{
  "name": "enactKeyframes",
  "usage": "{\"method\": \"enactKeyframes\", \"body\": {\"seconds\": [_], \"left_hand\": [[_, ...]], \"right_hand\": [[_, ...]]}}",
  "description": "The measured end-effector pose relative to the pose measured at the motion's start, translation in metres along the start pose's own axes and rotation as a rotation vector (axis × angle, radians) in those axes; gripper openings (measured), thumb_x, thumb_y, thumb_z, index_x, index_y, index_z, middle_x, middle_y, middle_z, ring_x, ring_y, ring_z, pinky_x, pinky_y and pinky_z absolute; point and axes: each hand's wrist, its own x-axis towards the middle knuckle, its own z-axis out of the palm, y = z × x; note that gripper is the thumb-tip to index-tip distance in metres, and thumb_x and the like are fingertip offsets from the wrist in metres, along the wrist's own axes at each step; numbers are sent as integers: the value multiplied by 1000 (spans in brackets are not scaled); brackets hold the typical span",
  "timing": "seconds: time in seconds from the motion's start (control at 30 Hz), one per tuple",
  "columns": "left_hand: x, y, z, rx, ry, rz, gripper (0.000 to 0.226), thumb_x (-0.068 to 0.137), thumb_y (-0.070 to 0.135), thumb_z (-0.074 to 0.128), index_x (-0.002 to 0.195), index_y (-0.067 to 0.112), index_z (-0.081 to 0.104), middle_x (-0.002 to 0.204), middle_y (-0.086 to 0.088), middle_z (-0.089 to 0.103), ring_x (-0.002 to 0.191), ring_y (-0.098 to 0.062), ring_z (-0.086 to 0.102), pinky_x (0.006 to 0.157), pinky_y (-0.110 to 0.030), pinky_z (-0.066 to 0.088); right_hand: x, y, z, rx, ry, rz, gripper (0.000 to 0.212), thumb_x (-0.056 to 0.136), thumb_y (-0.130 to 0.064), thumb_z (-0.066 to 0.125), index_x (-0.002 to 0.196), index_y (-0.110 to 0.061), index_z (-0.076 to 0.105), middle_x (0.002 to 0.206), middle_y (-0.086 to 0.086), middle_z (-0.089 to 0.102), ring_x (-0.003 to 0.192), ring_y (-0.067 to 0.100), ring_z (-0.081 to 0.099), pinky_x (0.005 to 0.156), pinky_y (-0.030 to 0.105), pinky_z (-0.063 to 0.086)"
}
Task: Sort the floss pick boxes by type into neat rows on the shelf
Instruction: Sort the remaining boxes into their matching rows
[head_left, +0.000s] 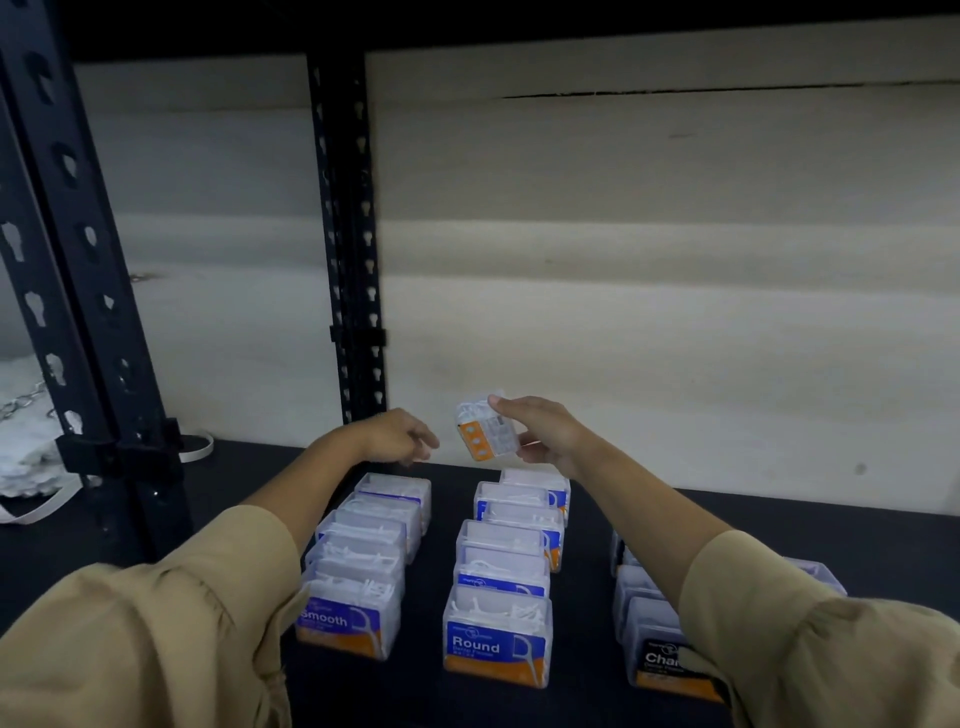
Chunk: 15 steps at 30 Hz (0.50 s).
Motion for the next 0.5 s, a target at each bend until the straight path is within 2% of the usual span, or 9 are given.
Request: {"method": "enactKeyframes", "body": {"seconds": [0.1, 0.17, 0.23, 0.37, 0.43, 0.5], "left_hand": [[-5, 15, 1, -462, 74, -27, 33, 99, 29, 44, 119, 6, 57, 94, -11, 67, 78, -23, 68, 72, -30, 54], [-5, 22, 1, -683, 38, -66, 42, 98, 39, 43, 112, 3, 57, 88, -18, 67, 71, -25, 71, 62, -30, 58], [-3, 27, 2, -848, -11, -102, 41, 96, 42, 47, 104, 4, 57, 87, -20, 68, 71, -27, 71, 60, -30, 60], [2, 32, 6, -913, -17, -109, 19, 92, 25, 59, 98, 8, 61, 88, -11, 66, 76, -23, 67, 58, -26, 60], [4, 32, 9, -908, 7, -109, 11, 90, 17, 61, 94, 7, 63, 86, -10, 65, 74, -20, 64, 54, -27, 60], [7, 29, 10, -881, 43, -103, 9, 87, 12, 64, 93, 6, 63, 85, -9, 65, 71, -19, 64, 58, -31, 60]], "right_hand": [[1, 1, 6, 13, 48, -67, 35, 77, -42, 71, 103, -20, 60, 104, 5, 61, 91, 18, 55, 77, 29, 44], [2, 2, 11, 1, 71, -146, 32, 75, -36, 75, 100, -24, 60, 105, 5, 61, 95, 18, 55, 79, 27, 44], [0, 5, 16, -10, 71, -221, 35, 72, -31, 78, 102, -25, 61, 104, 5, 60, 91, 16, 55, 74, 22, 45], [-1, 12, 19, -30, 77, -305, 45, 68, -22, 82, 107, -23, 59, 114, 7, 60, 95, 16, 57, 71, 17, 48], [-2, 16, 17, -89, 59, -304, 54, 68, -21, 82, 115, -24, 54, 120, 6, 56, 105, 18, 54, 77, 20, 48], [-4, 20, 14, -176, 40, -275, 66, 71, -20, 80, 127, -25, 45, 125, 4, 51, 111, 19, 50, 85, 24, 43]]}}
